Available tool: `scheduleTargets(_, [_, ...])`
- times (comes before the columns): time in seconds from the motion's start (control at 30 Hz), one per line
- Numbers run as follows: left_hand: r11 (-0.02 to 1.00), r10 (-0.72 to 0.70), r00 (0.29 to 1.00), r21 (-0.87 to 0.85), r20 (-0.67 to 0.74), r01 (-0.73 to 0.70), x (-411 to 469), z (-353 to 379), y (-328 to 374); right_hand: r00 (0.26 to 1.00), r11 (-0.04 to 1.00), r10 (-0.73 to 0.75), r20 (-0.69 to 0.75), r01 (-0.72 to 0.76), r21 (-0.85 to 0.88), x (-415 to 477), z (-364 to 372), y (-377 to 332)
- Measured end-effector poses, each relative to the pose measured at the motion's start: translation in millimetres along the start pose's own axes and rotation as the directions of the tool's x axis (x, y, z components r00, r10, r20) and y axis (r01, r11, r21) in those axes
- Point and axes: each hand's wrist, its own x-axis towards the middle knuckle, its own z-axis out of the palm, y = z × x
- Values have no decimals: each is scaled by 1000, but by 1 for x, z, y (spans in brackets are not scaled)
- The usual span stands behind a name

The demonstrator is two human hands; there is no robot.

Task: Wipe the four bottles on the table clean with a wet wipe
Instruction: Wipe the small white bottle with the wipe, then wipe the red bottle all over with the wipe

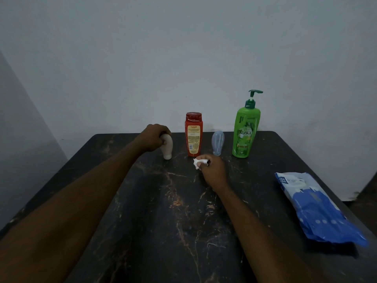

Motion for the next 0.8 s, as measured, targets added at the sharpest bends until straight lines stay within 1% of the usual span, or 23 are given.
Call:
scheduleTargets(0.2, [999,-29,1000,-21,7,29,1,4,4,1000,1000,5,-5,-5,-10,3,1,1])
scheduleTargets(0.5, [998,-42,999,-56,3,42,1,3,9,1000,999,29,-7,-29,26,3,1,2])
scheduleTargets(0.57, [996,-24,999,-88,-34,21,3,-2,13,1000,999,23,-12,-22,38,3,1,2])
scheduleTargets(0.7, [990,72,986,-109,-153,-90,13,-16,30,1000,999,25,-13,-24,48,2,0,2])
scheduleTargets(0.8, [980,137,977,-119,-165,-157,27,-27,51,1000,998,30,-10,-29,55,2,0,1])
